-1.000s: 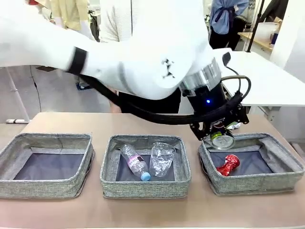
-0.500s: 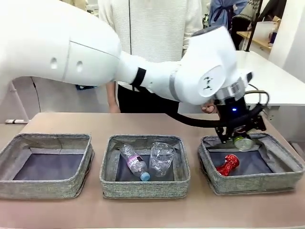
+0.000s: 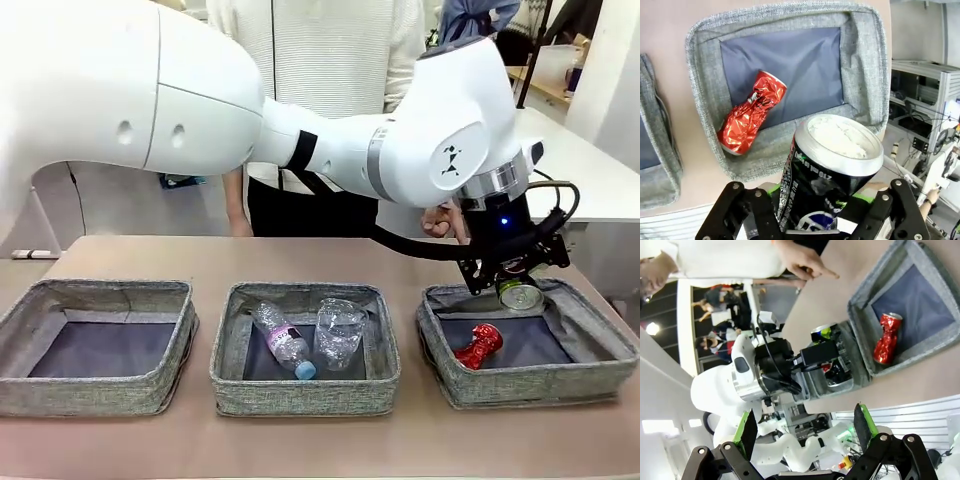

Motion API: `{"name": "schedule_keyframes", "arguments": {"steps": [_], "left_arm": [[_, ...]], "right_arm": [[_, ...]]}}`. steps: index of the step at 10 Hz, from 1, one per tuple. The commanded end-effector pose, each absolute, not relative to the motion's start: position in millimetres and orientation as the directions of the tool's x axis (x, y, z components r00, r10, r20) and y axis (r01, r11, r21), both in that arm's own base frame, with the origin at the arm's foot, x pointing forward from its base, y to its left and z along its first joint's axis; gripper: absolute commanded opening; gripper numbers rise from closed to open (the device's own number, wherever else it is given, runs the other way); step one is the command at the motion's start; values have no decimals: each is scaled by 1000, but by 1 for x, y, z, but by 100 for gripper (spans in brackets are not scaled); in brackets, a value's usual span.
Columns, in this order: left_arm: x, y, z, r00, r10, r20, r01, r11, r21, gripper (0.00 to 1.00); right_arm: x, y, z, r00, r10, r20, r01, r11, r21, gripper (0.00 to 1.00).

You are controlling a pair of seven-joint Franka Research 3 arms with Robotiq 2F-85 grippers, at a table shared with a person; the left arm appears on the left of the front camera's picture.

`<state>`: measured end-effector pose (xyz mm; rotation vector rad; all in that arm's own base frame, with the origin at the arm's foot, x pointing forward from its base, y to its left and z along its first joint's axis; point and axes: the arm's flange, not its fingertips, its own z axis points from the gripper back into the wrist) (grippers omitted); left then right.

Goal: Sort the waste into the appropriate baskets.
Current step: Place the picked waste into the Fabric basket indicated by the person.

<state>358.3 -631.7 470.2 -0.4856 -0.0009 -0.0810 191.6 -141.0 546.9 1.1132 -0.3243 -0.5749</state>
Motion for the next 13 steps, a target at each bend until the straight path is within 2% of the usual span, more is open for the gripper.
{"name": "schedule_keyframes", "arguments": {"steps": [1,2,3,10,13], "left_arm": [[355,-633,472,998,-57,28,63,885,-460,100],[356,-632,472,998,-49,34,59,884,-464,62],[357,-632,471,999,-35,36,47,883,-467,100],[358,-628,474,999,-10,34,25,879,-476,100],[367,-594,493,1000,-19,11,22,883,-469,100]], "right_arm": [[191,-144,549,815,-579,-21,249,318,915,100],[191,-144,549,815,-579,-21,249,318,915,100],[191,-144,549,815,-579,-21,249,318,915,100],[191,-144,549,815,-579,-21,249,318,915,100],[192,-141,547,811,-584,-37,271,319,908,100]]}}
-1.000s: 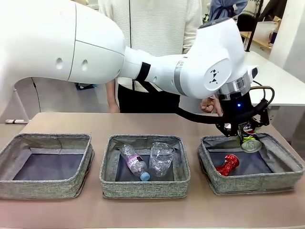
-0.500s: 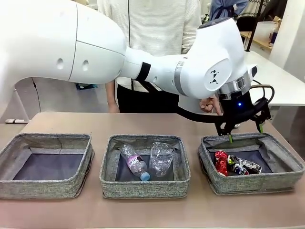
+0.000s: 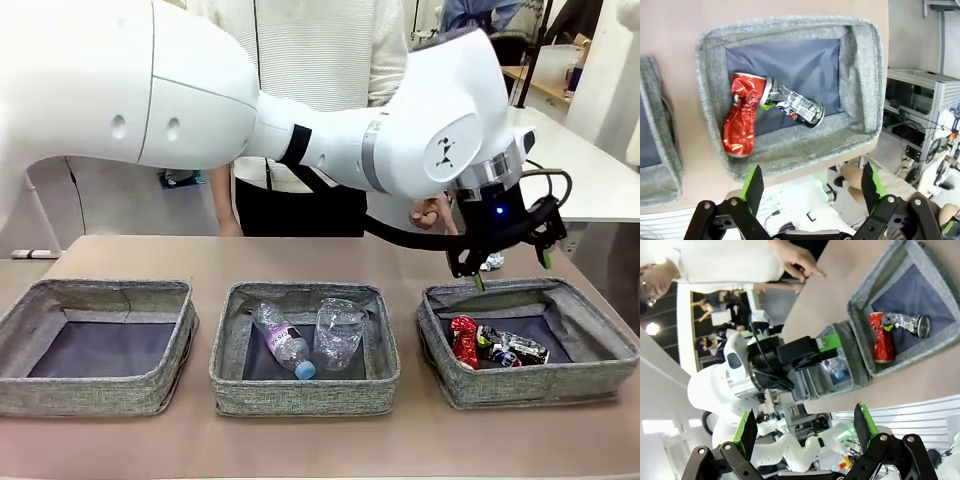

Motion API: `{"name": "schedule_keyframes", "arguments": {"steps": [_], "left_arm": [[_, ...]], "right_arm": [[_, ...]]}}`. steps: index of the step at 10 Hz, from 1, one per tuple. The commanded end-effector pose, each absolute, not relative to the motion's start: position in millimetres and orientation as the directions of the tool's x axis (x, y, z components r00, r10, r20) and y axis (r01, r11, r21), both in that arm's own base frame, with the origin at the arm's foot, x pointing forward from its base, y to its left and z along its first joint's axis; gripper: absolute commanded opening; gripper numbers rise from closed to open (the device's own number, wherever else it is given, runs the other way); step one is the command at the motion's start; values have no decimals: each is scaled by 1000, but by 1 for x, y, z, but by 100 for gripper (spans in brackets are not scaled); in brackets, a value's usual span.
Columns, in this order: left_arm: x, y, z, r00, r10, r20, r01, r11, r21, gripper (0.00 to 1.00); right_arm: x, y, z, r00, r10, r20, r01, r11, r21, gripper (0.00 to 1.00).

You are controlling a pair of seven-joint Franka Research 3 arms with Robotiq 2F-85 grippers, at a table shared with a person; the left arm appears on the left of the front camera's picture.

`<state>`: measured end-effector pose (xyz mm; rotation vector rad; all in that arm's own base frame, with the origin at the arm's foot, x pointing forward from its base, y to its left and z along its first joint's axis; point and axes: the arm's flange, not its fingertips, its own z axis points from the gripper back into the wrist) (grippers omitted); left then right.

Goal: Sort the waste into the appropriate baskets.
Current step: Place the picked waste into the Fabric basket indicated by the person.

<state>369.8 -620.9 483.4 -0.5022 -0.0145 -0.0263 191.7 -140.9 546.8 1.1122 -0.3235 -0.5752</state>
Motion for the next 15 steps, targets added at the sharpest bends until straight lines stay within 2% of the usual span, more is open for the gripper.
{"name": "schedule_keyframes", "arguments": {"steps": [1,2,3,7,9,11,12,13,15], "left_arm": [[376,-553,512,999,-42,-4,36,891,-452,100],[384,-503,530,1000,-7,5,9,909,-418,100],[388,-429,551,998,9,-55,-32,903,-429,100],[360,-207,573,994,58,-91,-103,757,-646,100],[334,-119,569,999,-34,-37,-11,571,-821,100],[298,-27,559,1000,22,-10,-17,338,-941,100],[280,9,552,998,70,-8,-27,268,-963,100],[264,38,540,998,60,-5,-19,227,-974,100],[238,71,502,1000,15,-22,-25,250,-968,100]], "right_arm": [[194,-140,547,813,-581,-51,267,295,917,100],[199,-137,547,824,-564,-61,265,288,920,100],[212,-127,546,845,-528,-87,269,279,922,100],[282,-55,533,912,-346,-218,318,265,910,100],[309,-20,522,921,-252,-296,354,229,907,100],[327,-5,516,905,-243,-349,401,210,892,100],[329,-12,518,894,-256,-368,414,158,896,100],[328,-22,519,884,-274,-380,420,107,901,100],[319,-51,521,877,-287,-386,416,50,908,100]]}}
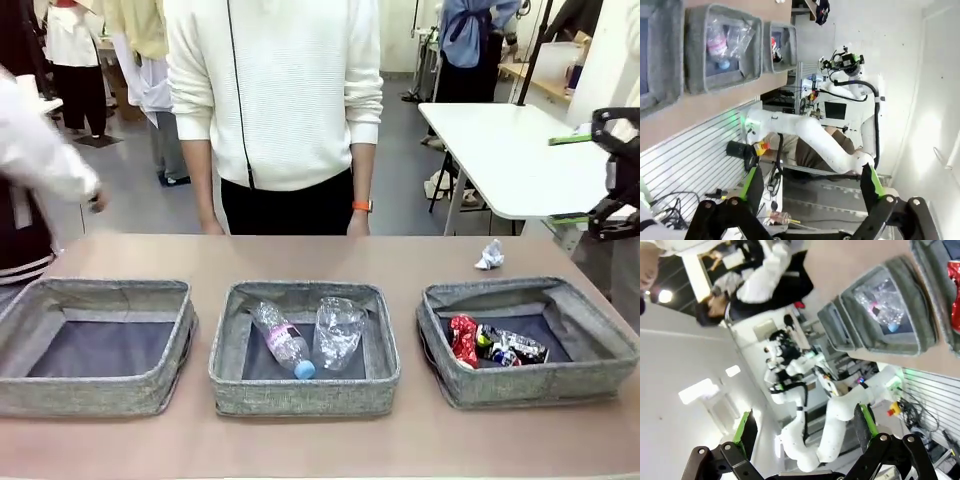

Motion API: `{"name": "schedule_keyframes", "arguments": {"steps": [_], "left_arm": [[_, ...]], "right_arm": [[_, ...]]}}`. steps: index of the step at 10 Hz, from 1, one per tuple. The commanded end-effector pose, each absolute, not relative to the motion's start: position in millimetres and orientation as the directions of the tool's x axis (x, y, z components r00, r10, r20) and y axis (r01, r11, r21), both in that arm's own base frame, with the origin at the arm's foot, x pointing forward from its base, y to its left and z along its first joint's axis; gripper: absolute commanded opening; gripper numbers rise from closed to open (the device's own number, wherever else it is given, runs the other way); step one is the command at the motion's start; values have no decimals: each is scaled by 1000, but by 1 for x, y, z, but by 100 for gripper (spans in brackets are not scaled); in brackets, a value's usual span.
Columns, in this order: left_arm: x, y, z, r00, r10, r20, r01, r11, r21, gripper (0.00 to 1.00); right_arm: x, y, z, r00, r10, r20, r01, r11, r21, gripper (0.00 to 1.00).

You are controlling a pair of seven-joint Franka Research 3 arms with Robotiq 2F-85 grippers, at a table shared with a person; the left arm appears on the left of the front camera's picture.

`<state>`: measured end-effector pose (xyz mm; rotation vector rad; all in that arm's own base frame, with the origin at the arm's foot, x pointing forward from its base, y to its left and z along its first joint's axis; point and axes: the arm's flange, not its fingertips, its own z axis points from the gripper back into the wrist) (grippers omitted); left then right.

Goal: Sort the waste into the appropriate baskets.
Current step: Place the picked waste into the Fabric basket indicated by the person.

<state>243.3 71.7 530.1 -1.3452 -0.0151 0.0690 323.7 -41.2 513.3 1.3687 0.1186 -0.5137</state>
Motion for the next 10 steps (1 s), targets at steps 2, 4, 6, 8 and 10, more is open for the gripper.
{"name": "schedule_keyframes", "arguments": {"steps": [2,4,6,8,10], "left_arm": [[243,72,530,998,59,-29,-41,222,-974,100],[243,72,530,998,59,-29,-41,222,-974,100],[243,72,530,998,59,-29,-41,222,-974,100],[243,72,530,998,59,-29,-41,222,-974,100],[243,72,530,998,59,-29,-41,222,-974,100]], "right_arm": [[312,-70,518,840,-346,-419,459,40,888,100],[320,-57,515,873,-309,-377,418,76,905,100],[320,-57,515,873,-309,-377,418,76,905,100],[320,-57,515,873,-309,-377,418,76,905,100],[320,-57,515,873,-309,-377,418,76,905,100]]}}
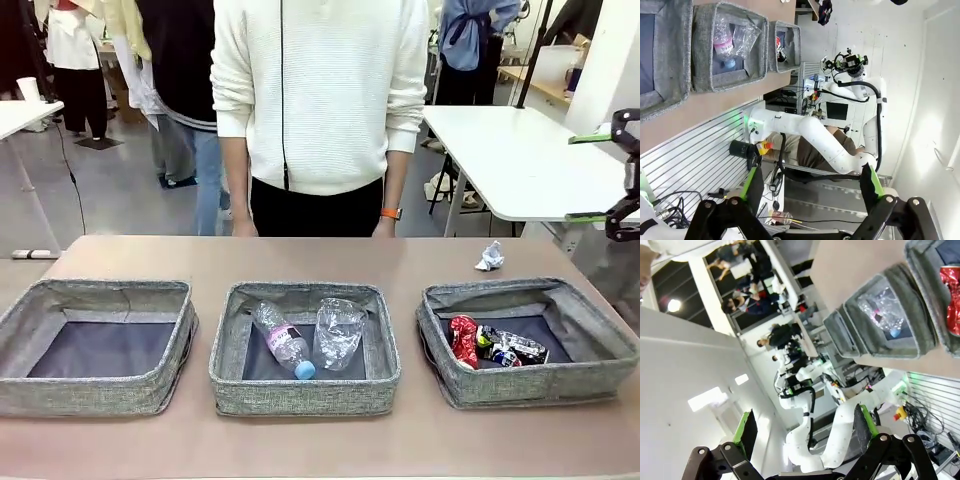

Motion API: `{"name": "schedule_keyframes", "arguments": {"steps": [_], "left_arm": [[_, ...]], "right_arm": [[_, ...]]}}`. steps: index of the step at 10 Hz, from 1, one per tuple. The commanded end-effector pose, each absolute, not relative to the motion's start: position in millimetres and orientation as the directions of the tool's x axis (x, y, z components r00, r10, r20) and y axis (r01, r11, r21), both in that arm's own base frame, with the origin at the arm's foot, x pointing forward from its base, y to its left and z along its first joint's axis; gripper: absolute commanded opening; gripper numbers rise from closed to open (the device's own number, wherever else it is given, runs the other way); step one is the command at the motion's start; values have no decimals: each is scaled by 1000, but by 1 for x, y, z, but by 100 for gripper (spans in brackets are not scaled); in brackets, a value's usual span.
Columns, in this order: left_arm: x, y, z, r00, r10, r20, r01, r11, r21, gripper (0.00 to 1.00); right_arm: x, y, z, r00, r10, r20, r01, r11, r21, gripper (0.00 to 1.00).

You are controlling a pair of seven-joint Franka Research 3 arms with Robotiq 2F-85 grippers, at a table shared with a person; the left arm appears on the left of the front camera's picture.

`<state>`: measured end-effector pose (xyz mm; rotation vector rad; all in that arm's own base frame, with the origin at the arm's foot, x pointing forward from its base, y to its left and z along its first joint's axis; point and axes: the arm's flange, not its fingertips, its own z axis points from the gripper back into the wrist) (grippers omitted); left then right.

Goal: Sort the waste into the appropriate baskets.
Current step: Pick up the waste item pointed out by the person.

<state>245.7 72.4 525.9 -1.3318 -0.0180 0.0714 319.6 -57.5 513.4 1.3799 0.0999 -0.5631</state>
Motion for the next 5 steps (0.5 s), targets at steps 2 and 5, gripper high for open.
{"name": "schedule_keyframes", "arguments": {"steps": [2,5], "left_arm": [[243,72,530,998,59,-29,-41,222,-974,100],[243,72,530,998,59,-29,-41,222,-974,100]], "right_arm": [[320,-57,515,873,-309,-377,418,76,905,100],[320,-57,515,873,-309,-377,418,76,905,100]]}}
